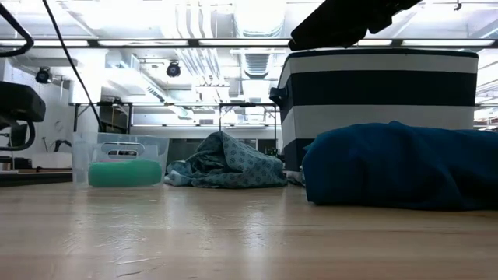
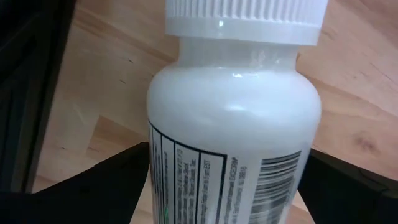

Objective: Pick & place medical supplies in basket/bin
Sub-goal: Put the white pill bottle into the yellow bin

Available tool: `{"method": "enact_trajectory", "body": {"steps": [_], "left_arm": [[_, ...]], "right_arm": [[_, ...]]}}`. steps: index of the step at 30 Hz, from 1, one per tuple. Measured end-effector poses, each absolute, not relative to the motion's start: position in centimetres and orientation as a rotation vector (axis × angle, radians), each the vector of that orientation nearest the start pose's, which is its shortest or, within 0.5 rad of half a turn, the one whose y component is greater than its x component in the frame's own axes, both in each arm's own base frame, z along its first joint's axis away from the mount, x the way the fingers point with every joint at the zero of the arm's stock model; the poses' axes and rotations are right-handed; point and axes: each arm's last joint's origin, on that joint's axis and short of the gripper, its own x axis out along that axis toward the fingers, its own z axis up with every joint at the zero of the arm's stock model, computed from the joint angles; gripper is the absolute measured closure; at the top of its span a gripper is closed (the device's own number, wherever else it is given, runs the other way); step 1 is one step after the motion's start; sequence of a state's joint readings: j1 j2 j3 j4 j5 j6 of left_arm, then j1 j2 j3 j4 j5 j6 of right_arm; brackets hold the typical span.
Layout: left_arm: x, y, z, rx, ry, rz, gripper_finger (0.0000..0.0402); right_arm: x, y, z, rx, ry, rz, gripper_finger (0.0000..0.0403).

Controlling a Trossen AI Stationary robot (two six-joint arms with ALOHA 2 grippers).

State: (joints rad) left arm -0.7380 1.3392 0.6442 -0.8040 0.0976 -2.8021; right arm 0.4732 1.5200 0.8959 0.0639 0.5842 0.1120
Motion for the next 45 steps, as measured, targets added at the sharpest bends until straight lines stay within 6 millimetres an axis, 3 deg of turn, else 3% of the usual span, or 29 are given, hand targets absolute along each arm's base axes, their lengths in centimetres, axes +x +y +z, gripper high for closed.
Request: {"method": "enact_trajectory", "body": {"steps": [14, 27, 45], "left_arm": [[14.1, -13.2, 15.1, -1.655, 1.059, 1.52, 0.0039], [14.2, -13.3, 15.1, -1.666, 1.062, 1.508, 0.0109], [15.4, -14.2, 15.9, -1.76, 1.061, 1.381, 0.0096]], "right_arm": [[29.1, 13.1, 22.4, -0.173, 0.476, -0.135, 0.0204], [29.1, 13.1, 22.4, -0.173, 0.476, -0.135, 0.0204], [29.1, 13.1, 22.4, -0.173, 0.476, -0.135, 0.0204]]}}
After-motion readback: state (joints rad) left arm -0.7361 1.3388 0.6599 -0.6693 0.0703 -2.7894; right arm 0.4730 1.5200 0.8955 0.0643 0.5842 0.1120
